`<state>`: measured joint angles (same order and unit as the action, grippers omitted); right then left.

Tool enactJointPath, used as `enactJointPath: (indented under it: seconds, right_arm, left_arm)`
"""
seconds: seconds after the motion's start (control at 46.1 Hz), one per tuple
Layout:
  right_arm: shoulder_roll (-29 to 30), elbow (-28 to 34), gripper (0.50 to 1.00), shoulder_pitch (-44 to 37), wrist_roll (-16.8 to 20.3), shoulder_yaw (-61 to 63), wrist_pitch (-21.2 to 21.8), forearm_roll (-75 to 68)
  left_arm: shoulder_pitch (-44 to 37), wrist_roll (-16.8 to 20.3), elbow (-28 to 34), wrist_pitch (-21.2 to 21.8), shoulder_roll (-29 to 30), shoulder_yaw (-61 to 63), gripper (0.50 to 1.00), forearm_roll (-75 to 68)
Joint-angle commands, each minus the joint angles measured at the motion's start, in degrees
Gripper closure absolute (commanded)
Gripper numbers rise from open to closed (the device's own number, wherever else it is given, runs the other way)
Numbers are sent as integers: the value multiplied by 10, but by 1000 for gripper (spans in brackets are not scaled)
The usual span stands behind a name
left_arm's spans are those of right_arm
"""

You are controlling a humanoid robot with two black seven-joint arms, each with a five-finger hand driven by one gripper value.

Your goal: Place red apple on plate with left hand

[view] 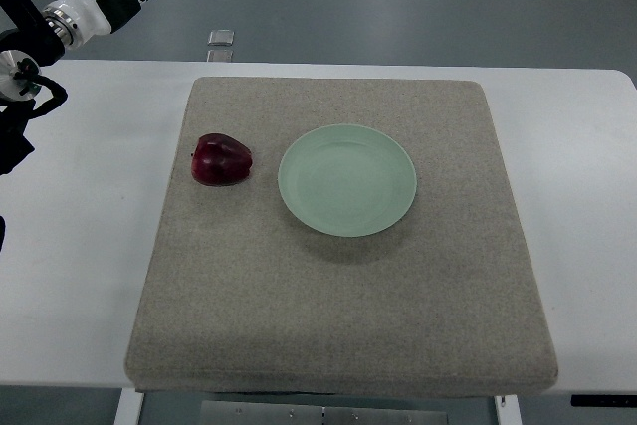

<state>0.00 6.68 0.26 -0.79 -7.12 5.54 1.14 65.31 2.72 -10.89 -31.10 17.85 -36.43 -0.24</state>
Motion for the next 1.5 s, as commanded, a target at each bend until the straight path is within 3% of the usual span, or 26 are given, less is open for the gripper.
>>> enactJointPath:
  seconds: [0.0, 0.715, 1.062, 1.257, 1.474]
  right_arm:
    - [0, 0, 536, 0, 0, 0, 0, 0]
    - [0, 0, 536, 0, 0, 0, 0, 0]
    - [0, 0, 536, 0, 0, 0, 0, 0]
    - [0, 0, 536, 0, 0, 0, 0, 0]
    - [0, 0, 536, 0, 0, 0, 0, 0]
  left_arm:
    - [0, -1, -1, 0, 0, -16, 500, 3]
    - [-11, 0, -26, -4, 10, -10, 500, -5]
    - [-19, 11, -105, -31, 77, -13, 500, -155]
    - [-34, 14, -204, -27, 139, -19, 500, -298]
    - [-49, 88, -236, -26, 148, -11, 500, -476]
